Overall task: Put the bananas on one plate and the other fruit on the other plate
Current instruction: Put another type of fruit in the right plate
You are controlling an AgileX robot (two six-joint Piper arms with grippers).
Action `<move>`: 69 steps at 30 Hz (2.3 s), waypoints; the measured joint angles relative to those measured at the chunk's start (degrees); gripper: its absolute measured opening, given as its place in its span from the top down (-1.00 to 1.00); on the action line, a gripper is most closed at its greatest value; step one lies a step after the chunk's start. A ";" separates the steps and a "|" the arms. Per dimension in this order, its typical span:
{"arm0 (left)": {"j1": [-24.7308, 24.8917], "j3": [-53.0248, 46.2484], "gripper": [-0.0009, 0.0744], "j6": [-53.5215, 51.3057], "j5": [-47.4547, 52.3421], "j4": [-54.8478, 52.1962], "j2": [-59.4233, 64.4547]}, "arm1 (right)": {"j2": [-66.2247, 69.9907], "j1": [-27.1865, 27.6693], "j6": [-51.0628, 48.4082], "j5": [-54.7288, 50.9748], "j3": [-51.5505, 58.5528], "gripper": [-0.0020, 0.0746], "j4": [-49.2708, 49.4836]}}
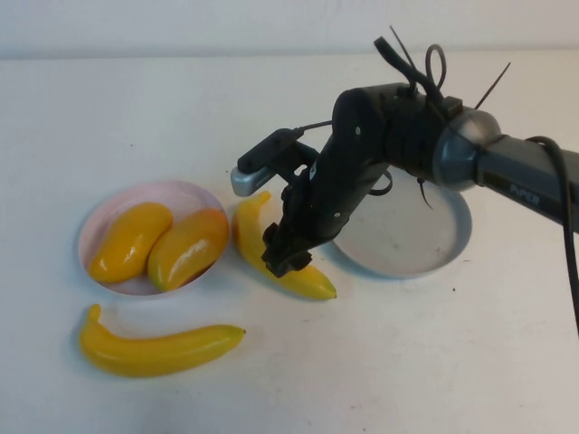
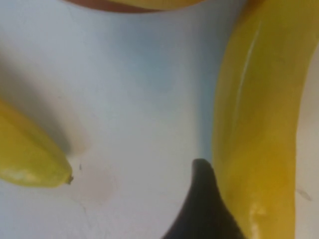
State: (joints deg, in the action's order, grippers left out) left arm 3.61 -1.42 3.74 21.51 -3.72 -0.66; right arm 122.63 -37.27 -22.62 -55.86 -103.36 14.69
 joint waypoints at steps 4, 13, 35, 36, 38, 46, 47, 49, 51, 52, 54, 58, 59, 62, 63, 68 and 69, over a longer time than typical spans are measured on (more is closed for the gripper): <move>0.00 0.00 0.97 0.00 0.00 0.00 0.00 | 1.43 -0.13 -0.35 -0.40 -0.43 -0.19 -0.47; 0.00 0.00 0.97 0.00 0.00 0.00 0.00 | 3.37 -0.70 -1.51 -0.61 -0.43 -0.08 -1.43; 0.00 0.00 0.97 0.00 0.00 0.00 0.00 | -17.60 8.01 31.54 6.40 19.29 0.16 -13.87; 0.00 0.00 0.97 0.00 0.00 0.00 0.00 | -17.65 9.26 32.11 6.65 20.89 0.16 -14.14; 0.00 0.00 0.97 0.00 0.00 0.00 0.00 | -16.76 10.31 32.44 6.88 22.15 0.16 -14.28; 0.00 0.00 0.97 0.00 0.00 0.00 0.00 | -12.22 11.80 32.71 10.58 22.41 0.11 -14.17; 0.00 0.00 0.97 0.00 0.00 0.00 0.00 | -12.05 11.80 32.71 10.69 22.41 0.08 -14.17; 0.00 0.00 0.97 0.00 0.00 0.00 0.00 | -11.96 11.80 32.71 10.55 22.41 -0.05 -14.05; 0.00 0.00 0.97 0.00 0.00 0.00 0.00 | -11.96 11.80 32.56 9.32 22.01 -0.15 -14.05; 0.00 0.00 0.97 0.00 0.00 0.00 0.00 | -12.09 11.80 31.77 8.49 21.53 -0.18 -14.05; 0.00 0.00 0.97 0.00 0.00 0.00 0.00 | -12.78 11.40 29.36 6.77 20.55 -0.21 -14.25; 0.00 0.00 0.97 0.00 0.00 0.00 0.00 | -15.51 8.80 21.30 4.16 18.04 -0.23 -13.33; 0.00 0.00 0.97 0.00 0.00 0.00 0.00 | -16.26 7.94 18.35 3.69 17.36 -0.23 -12.62; 0.00 0.00 0.97 0.00 0.00 0.00 0.00 | -17.33 3.93 4.05 2.23 15.69 -0.23 -7.53; 0.00 0.00 0.97 0.00 0.00 0.00 0.00 | -17.33 2.44 -1.57 1.66 15.25 -0.23 -4.96; 0.00 0.00 0.97 0.00 0.00 0.00 0.00 | -15.93 -4.03 -27.80 -2.18 14.84 -0.23 6.96; 0.00 0.00 0.97 0.00 0.00 0.00 0.00 | -15.41 -5.27 -32.04 -2.60 14.84 -0.23 8.67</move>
State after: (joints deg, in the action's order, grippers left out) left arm 3.61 -1.42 3.74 21.51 -3.72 -0.66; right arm 107.22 -42.53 -54.66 -58.46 -88.53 23.35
